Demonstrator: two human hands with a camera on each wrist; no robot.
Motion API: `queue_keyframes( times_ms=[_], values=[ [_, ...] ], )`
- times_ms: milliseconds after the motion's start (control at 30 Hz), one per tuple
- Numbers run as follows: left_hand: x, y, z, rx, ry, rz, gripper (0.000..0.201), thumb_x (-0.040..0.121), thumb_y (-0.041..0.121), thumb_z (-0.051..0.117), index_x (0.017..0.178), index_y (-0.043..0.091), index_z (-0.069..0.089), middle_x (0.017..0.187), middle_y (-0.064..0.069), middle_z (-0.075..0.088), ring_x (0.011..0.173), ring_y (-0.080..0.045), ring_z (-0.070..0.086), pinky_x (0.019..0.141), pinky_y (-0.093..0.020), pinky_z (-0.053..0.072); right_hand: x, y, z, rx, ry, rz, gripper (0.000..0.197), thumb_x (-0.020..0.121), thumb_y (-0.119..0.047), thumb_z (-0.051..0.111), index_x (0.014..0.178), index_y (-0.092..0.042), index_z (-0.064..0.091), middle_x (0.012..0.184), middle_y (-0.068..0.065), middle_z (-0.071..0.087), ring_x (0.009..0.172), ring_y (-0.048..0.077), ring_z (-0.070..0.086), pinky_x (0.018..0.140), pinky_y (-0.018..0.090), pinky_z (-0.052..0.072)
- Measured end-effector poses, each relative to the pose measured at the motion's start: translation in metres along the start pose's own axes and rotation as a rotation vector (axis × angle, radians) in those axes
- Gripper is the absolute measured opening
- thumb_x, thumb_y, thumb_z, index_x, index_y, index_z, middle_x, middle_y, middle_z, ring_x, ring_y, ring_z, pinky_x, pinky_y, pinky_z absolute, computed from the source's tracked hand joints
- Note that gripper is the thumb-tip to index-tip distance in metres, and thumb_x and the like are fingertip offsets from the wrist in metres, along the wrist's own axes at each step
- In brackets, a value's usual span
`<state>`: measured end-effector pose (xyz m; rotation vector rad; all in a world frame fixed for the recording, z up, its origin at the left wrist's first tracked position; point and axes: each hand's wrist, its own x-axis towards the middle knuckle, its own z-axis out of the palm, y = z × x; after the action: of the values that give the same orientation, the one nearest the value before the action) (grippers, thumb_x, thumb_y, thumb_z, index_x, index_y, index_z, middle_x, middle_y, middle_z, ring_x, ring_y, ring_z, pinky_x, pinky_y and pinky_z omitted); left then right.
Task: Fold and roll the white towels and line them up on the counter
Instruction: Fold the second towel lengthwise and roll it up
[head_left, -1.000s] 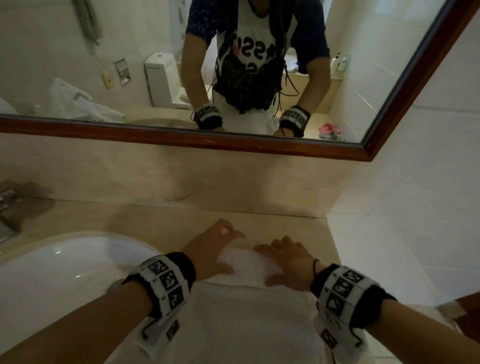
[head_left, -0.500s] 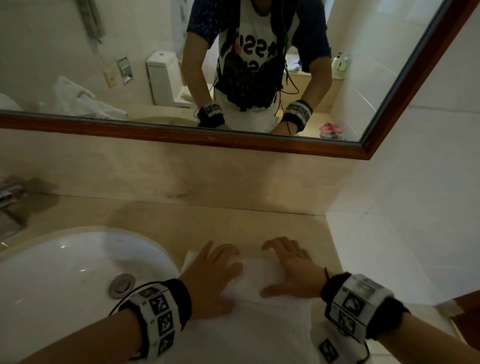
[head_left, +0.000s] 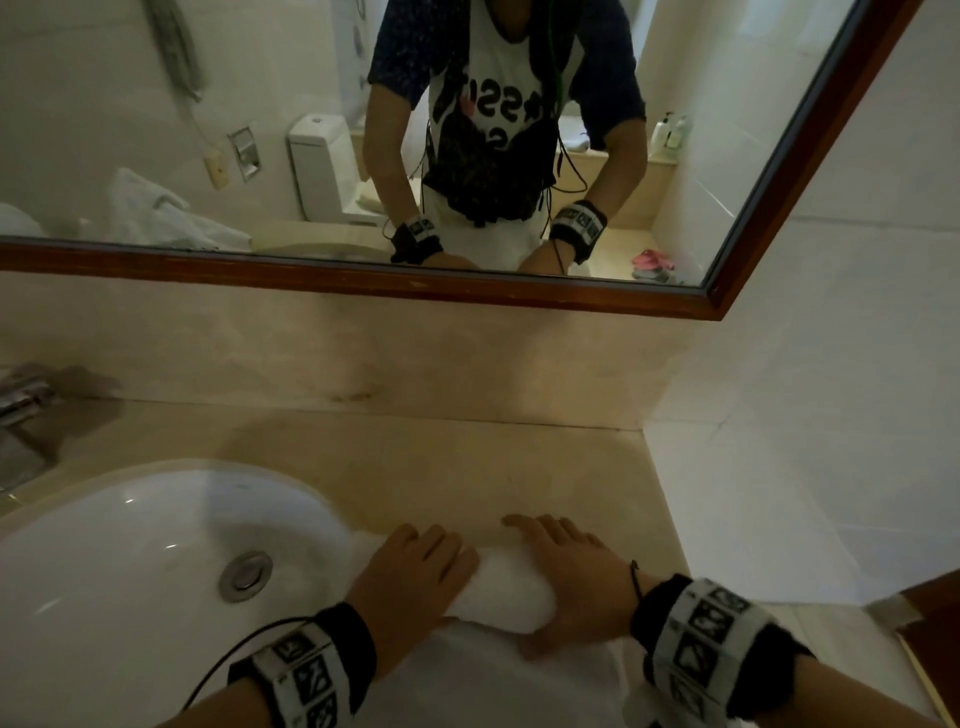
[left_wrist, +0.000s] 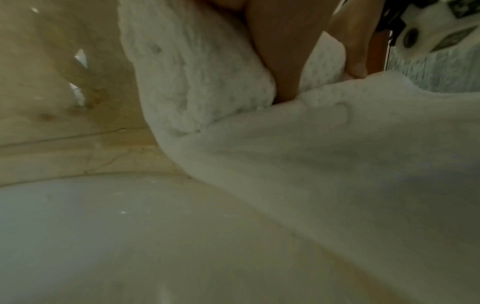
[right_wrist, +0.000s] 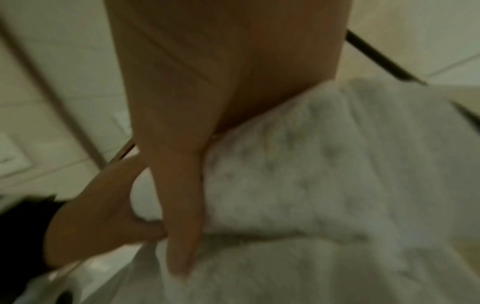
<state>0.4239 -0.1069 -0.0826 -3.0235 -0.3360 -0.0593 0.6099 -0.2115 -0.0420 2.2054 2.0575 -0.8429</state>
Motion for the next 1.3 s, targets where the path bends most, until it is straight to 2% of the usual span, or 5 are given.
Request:
queue_keyframes(
  times_ms=[267,500,800,1000,1300],
  values=[
    [0.013,-0.016,-0.046,-0.4,-0.53,-0.235,0.074,0.078,0.043,0.069,0.14,0.025,0.033,0.129,0.0,0.052,0.115,-0.021,0.055,0.095,-0.031,0.046,-0.004,-0.017,0.021,-0.489,0.33,-0.102,0.068,0.044,-0.049,0.077,0.1,-0.02,0.053,0.083,-0.005,0.061,0.065,0.016,0.058,0.056,0.023,0.048],
    [-0.005,0.012,-0.006,0.011,-0.04,-0.19,0.095,0.034,0.054,0.08,0.112,0.014,0.046,0.084,-0.004,0.071,0.069,-0.022,0.067,0.064,-0.032,0.056,-0.009,-0.008,-0.003,-0.079,-0.062,0.046,0.093,0.069,-0.044,0.073,0.143,-0.029,0.019,0.134,0.0,0.039,0.121,0.026,0.043,0.102,0.039,0.036],
    [0.013,-0.015,-0.041,-0.414,-0.555,-0.216,0.083,0.071,0.041,0.075,0.138,0.021,0.031,0.133,-0.003,0.047,0.118,-0.023,0.048,0.1,-0.038,0.042,-0.013,-0.037,0.027,-0.517,0.332,-0.038,0.084,0.033,-0.046,0.079,0.106,-0.017,0.048,0.085,0.002,0.065,0.066,0.021,0.061,0.058,0.032,0.053],
    [-0.012,0.023,-0.017,0.023,0.035,-0.043,0.073,0.048,0.045,0.077,0.108,0.016,0.046,0.073,0.002,0.065,0.059,-0.018,0.06,0.054,-0.028,0.05,-0.014,-0.027,-0.015,-0.049,-0.231,0.068,0.09,0.069,-0.043,0.077,0.141,-0.029,0.025,0.134,0.005,0.042,0.12,0.028,0.047,0.1,0.04,0.039],
    [0.023,-0.001,-0.044,-0.329,-0.476,-0.246,0.075,0.073,0.038,0.07,0.135,0.021,0.031,0.124,-0.005,0.051,0.108,-0.025,0.053,0.089,-0.036,0.045,-0.017,-0.033,0.019,-0.468,0.315,0.056,0.099,0.023,-0.041,0.083,0.113,-0.018,0.048,0.092,0.004,0.064,0.07,0.022,0.062,0.06,0.032,0.052]
  ],
)
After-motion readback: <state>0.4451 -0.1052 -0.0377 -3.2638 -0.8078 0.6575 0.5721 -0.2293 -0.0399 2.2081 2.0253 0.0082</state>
